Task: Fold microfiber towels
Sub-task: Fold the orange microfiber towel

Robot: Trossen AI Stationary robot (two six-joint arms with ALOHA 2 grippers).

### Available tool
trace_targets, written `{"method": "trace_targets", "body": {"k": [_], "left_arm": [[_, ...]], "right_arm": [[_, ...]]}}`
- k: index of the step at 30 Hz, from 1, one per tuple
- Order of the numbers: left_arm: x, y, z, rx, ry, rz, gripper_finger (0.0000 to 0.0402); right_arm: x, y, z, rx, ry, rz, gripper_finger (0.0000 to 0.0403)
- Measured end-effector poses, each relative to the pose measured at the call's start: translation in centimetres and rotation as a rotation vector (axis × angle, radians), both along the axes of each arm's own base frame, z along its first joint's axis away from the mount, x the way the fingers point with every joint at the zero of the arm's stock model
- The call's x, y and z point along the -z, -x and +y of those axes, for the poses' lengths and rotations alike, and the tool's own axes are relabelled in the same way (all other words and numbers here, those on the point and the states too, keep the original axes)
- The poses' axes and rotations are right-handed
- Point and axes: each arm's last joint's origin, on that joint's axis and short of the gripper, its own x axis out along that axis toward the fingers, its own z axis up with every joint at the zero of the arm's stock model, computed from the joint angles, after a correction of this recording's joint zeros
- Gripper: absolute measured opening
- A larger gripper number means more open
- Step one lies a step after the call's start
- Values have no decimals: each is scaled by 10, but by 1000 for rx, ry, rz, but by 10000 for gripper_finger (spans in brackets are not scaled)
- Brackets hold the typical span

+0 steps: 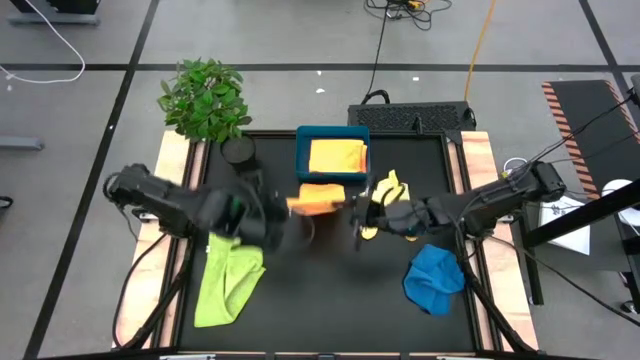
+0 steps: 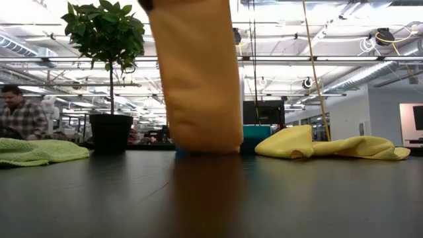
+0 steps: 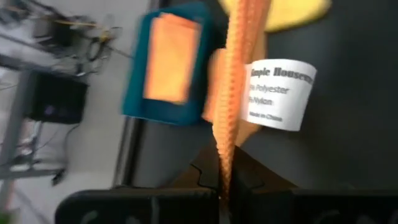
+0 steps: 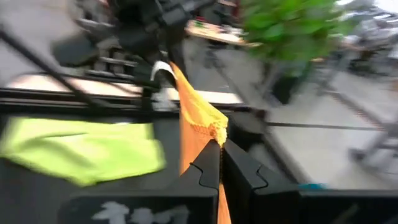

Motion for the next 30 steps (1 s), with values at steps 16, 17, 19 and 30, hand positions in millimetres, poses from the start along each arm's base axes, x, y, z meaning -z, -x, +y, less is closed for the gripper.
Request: {"method": "trace_targets", "body": {"k": [16,17,19,30], "left_arm": [[64,38,-133,361,253,-188,5],[70,39,-137,370,274,-207,5],[82,40,-143,379,316,-222,5],[102,26,-126,333,339,-209,5]], "right_arm": [[117,42,101,-374,-314,-147,1],[122,43,106,-375,-315,-146,1],[125,41,115,-376,-325,-174,1],[142,15,132,-361,-161,-138,25]]}}
